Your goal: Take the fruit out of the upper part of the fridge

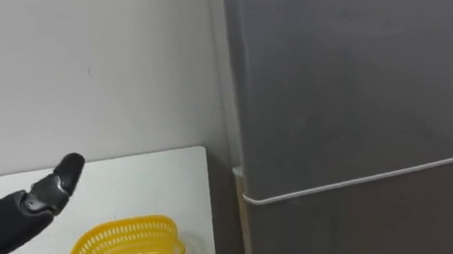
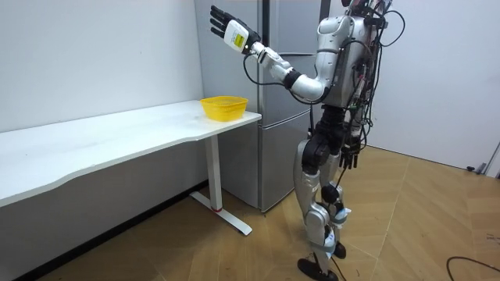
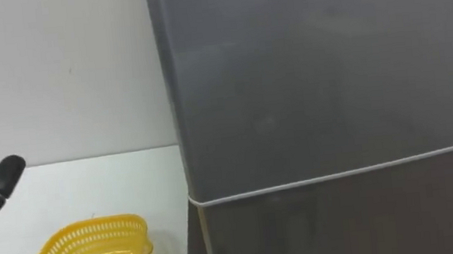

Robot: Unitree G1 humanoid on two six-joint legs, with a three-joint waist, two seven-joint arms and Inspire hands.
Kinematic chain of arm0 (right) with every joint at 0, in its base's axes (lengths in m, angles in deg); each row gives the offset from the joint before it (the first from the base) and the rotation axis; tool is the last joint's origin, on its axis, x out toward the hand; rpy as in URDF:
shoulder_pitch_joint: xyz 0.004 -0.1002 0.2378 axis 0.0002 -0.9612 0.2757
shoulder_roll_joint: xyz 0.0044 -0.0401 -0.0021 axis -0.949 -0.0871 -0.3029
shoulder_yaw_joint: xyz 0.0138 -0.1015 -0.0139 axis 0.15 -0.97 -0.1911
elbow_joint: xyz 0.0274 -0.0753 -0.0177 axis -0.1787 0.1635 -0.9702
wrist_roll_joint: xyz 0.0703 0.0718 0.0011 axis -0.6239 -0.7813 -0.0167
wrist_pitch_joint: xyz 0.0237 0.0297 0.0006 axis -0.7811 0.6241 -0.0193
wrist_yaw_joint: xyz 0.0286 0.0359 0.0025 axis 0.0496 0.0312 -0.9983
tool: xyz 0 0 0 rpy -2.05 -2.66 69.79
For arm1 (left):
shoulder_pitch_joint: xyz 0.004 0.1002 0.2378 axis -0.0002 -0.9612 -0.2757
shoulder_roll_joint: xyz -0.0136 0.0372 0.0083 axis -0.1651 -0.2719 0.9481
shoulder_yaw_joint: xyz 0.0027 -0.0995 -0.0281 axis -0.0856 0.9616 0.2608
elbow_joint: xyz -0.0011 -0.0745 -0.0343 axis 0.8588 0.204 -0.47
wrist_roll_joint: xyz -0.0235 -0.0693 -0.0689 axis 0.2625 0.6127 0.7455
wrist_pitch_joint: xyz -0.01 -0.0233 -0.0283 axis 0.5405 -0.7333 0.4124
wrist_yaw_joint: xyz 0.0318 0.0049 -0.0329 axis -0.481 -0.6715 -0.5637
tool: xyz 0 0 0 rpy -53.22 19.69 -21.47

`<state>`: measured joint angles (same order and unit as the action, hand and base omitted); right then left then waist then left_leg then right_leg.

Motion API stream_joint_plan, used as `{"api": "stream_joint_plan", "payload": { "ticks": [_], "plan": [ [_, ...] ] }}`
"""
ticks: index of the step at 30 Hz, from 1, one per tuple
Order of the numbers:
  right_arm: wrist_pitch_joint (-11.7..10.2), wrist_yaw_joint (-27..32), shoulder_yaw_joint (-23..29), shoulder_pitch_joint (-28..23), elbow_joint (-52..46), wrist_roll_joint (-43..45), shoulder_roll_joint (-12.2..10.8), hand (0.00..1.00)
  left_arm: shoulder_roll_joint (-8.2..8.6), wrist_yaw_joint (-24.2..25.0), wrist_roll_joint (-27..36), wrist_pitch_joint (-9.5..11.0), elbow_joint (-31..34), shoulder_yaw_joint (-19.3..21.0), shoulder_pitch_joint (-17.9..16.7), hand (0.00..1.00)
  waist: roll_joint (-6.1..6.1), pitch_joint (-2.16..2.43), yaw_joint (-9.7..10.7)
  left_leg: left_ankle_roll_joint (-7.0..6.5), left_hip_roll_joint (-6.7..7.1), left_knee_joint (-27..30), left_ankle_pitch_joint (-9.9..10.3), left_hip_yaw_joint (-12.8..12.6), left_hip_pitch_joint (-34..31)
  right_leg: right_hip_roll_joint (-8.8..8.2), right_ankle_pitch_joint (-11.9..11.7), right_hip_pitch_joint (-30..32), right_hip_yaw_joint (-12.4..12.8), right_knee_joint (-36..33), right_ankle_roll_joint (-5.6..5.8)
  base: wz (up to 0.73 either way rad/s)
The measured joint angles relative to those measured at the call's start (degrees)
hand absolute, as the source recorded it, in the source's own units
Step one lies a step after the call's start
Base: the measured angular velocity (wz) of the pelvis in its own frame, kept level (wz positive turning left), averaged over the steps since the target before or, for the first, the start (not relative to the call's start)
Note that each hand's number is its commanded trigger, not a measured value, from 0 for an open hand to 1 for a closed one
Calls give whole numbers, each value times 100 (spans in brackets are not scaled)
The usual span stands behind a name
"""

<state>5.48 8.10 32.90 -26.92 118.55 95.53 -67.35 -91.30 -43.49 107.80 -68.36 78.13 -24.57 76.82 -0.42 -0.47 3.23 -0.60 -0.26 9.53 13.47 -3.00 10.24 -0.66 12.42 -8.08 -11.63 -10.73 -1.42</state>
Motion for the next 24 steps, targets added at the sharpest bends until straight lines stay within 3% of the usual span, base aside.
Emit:
{"api": "stream_joint_plan", "payload": {
  "ticks": [9,13,18,24],
  "plan": [
    [170,-102,10,1,1,5,-29,0,-2,775,1303,-275,-14,-138,104,0,0,-12,207,0,0,2,0,-22,48,-3,-2,11,74,-4,0,-5],
    [222,-109,8,4,-3,24,-29,0,-7,1083,1345,-373,-14,-314,105,0,-11,-6,261,0,0,2,0,-58,44,4,-3,92,119,-40,-1,-6],
    [292,-129,7,47,-3,45,-31,0,-7,1582,1333,-669,-48,-515,105,0,-54,-9,289,0,-9,1,0,-179,42,40,-3,112,284,-92,-2,-11],
    [425,-98,3,69,-2,39,-31,0,-8,1887,1268,-806,-48,-732,105,0,-119,11,283,0,-19,2,0,-251,45,81,-4,204,376,-123,-6,-7]
  ]
}}
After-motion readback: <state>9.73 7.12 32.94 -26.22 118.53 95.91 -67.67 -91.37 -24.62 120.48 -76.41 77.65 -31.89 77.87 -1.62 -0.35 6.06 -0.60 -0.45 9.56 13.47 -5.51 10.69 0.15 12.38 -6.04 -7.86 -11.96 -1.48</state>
